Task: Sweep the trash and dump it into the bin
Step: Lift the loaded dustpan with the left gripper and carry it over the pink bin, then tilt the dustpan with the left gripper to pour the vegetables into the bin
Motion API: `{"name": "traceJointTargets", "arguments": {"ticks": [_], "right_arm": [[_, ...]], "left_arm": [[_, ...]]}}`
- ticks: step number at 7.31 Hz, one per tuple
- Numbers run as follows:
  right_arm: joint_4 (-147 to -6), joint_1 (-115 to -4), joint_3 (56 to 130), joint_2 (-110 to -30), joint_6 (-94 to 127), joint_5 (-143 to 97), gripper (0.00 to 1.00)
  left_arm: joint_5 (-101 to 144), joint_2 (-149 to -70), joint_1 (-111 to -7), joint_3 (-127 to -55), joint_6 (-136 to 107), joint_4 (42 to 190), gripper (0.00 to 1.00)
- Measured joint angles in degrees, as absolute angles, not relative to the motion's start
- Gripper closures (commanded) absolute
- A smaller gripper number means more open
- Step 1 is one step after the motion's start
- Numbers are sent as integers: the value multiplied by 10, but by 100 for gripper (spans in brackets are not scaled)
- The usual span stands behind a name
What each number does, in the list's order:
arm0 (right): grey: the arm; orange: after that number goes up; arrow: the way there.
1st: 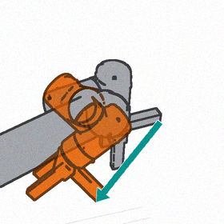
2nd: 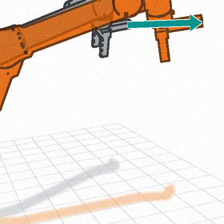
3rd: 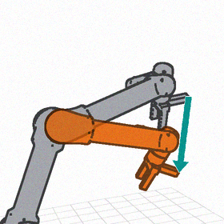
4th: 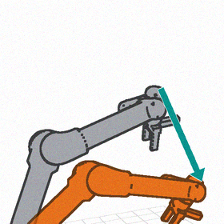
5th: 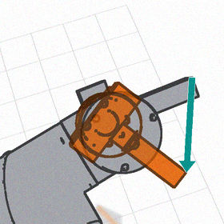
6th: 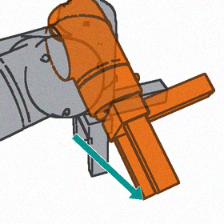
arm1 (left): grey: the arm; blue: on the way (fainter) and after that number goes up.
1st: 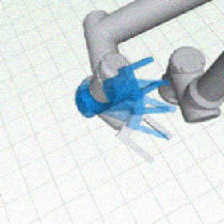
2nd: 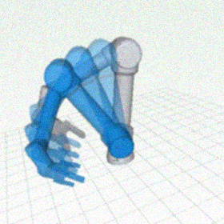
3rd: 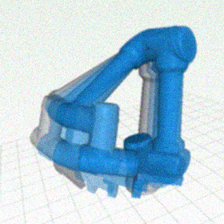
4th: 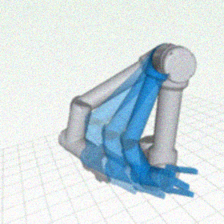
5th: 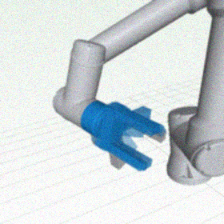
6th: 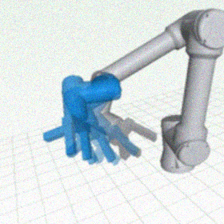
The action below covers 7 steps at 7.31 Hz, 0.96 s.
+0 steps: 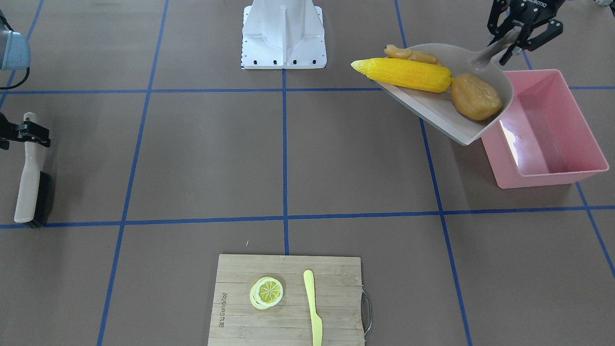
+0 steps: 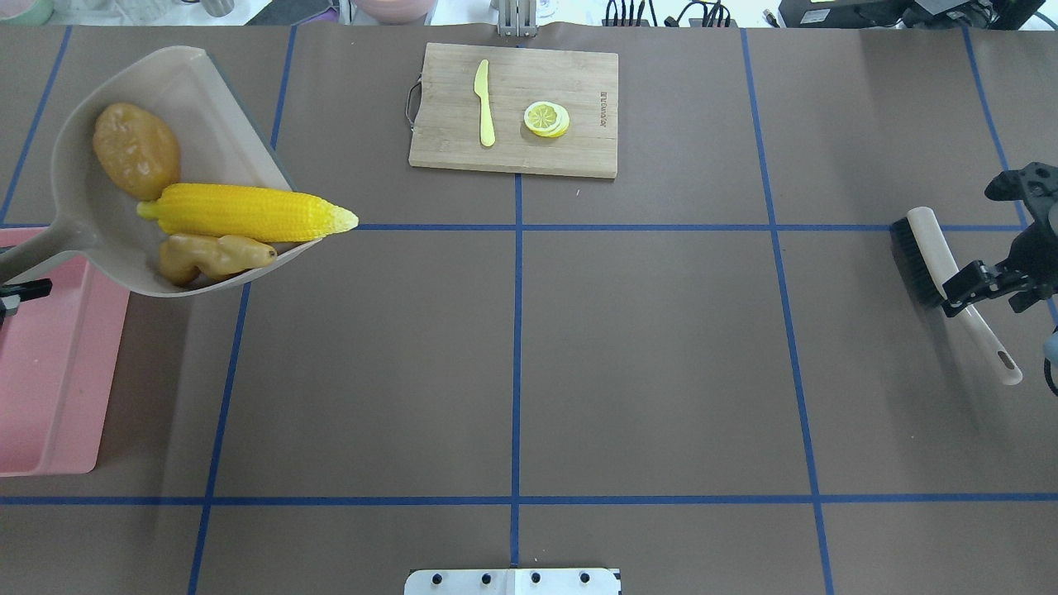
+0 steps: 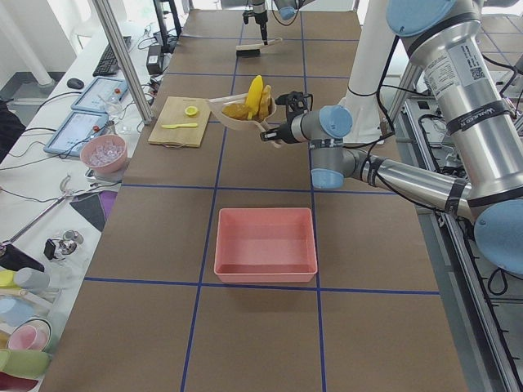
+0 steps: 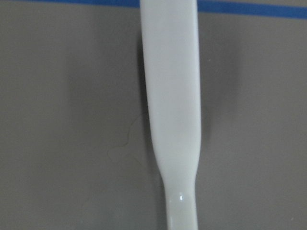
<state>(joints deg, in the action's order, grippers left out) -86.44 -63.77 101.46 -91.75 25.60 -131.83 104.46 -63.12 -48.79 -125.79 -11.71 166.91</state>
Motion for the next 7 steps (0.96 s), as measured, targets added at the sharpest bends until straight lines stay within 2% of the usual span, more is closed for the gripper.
{"name": "traceJointTargets", "arguments": {"ticks": [3,7], "right_arm": [[-864,-742,1013,-918,187,-1303,0],[-864,-878,1013,-1002,-5,-1292,0]], "left_arm": [[1046,-567,-497,-1171,-146,1840,100],[1098,-526,-545,-1065,-183,1974,100]]}}
